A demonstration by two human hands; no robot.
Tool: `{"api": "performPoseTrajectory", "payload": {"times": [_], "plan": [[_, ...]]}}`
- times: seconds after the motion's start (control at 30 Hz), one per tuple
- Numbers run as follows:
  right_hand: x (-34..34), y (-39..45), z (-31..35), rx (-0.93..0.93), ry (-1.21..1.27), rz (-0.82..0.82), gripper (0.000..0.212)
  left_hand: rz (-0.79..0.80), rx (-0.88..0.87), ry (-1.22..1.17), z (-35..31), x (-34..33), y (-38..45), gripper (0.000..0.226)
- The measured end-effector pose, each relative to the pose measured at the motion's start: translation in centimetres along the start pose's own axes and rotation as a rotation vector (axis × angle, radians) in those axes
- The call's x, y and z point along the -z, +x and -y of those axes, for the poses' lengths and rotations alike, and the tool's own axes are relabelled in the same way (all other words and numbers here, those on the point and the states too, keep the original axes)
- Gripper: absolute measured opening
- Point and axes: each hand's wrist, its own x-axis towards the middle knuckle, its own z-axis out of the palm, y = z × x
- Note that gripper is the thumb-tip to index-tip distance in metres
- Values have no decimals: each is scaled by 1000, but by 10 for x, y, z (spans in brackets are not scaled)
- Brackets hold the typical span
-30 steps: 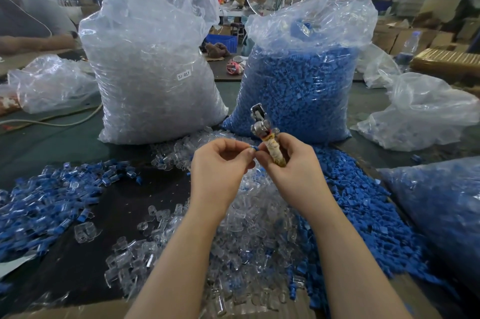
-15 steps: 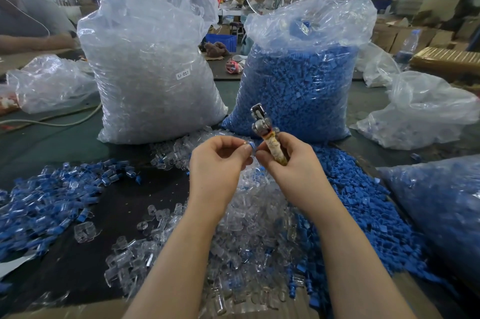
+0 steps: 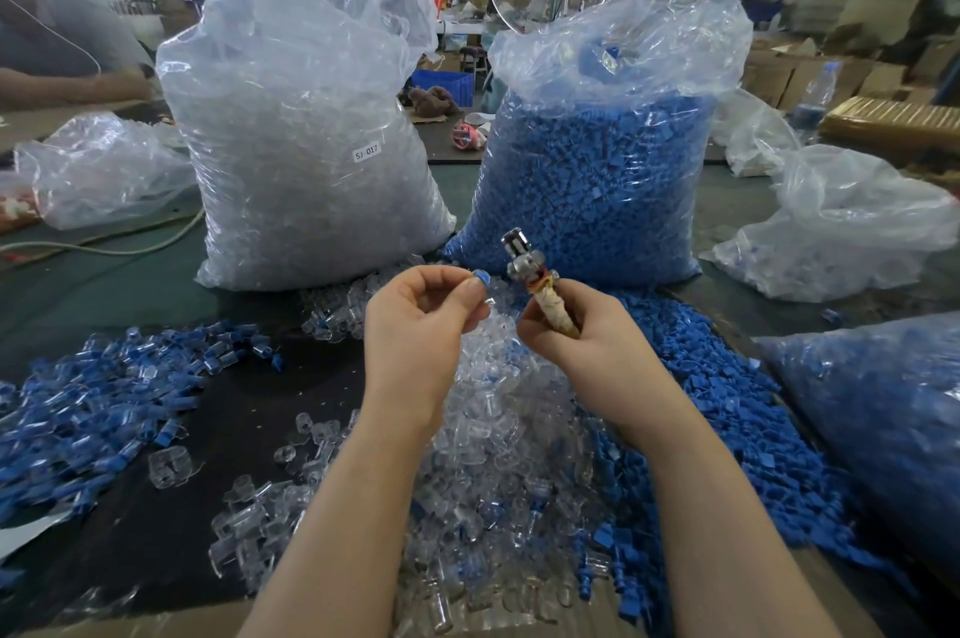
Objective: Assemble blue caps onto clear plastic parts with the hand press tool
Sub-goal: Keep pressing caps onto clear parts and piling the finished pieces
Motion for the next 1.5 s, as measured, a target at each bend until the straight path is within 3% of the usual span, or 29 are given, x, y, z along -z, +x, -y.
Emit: {"api": "performPoseTrajectory", "payload": {"times": [0.2,0.47,0.87,1.23,1.5], "plan": [[2,-2,0,-22,-24,53,5,6,-9,-3,-2,0,-2,8],[-12,3,7,106,34,-196,9,31,-15,98,0,-4,-4,5],[-12,3,7,129,-97,-214,9,74,-20,205,4,-5,-5,6],[6,-3,1,-24,-58,88,11,14,-77,38,2,1,1,17],[3,-4,6,-15,-94,127,13,39,-110,18,3,2,2,17]]}}
